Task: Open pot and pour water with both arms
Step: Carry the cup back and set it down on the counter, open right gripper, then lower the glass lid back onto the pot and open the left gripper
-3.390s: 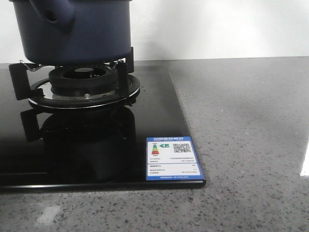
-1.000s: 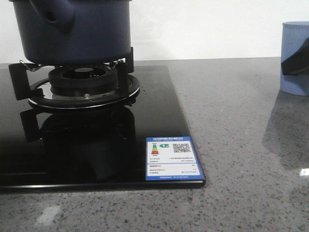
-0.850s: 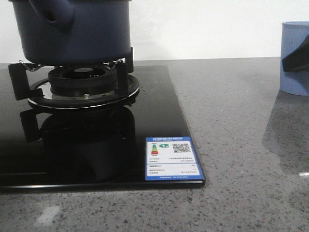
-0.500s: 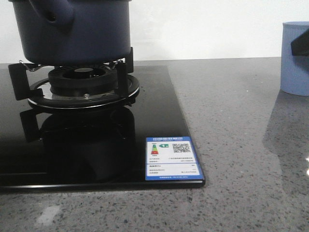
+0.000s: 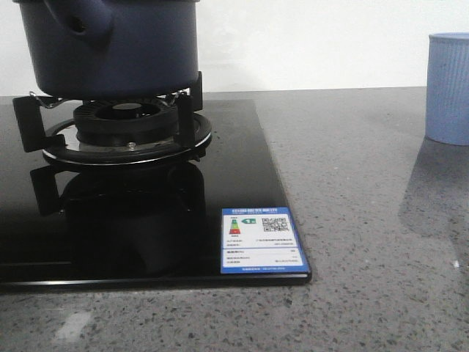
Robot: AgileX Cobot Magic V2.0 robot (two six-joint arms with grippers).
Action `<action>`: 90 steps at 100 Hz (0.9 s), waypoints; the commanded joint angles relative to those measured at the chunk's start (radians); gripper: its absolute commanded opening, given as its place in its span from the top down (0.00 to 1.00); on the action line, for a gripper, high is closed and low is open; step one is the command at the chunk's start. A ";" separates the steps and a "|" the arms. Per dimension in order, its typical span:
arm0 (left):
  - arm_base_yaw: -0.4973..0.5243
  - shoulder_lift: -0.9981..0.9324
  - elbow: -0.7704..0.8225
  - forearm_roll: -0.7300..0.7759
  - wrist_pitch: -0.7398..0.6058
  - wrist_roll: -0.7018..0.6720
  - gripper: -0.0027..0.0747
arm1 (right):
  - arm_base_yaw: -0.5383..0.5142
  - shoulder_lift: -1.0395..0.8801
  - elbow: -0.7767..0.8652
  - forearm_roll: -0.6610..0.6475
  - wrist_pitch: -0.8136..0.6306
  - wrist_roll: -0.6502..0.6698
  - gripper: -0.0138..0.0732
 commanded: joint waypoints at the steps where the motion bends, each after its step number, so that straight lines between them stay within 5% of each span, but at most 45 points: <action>1: 0.000 -0.027 -0.038 -0.012 -0.103 -0.003 0.44 | -0.006 -0.076 0.000 0.015 -0.005 0.014 0.16; 29: -0.011 -0.014 -0.038 -0.016 -0.088 -0.003 0.44 | -0.006 -0.251 0.061 0.015 0.030 0.133 0.16; 90: -0.181 0.130 -0.038 -0.028 -0.120 -0.003 0.44 | -0.006 -0.340 0.081 0.015 0.045 0.143 0.16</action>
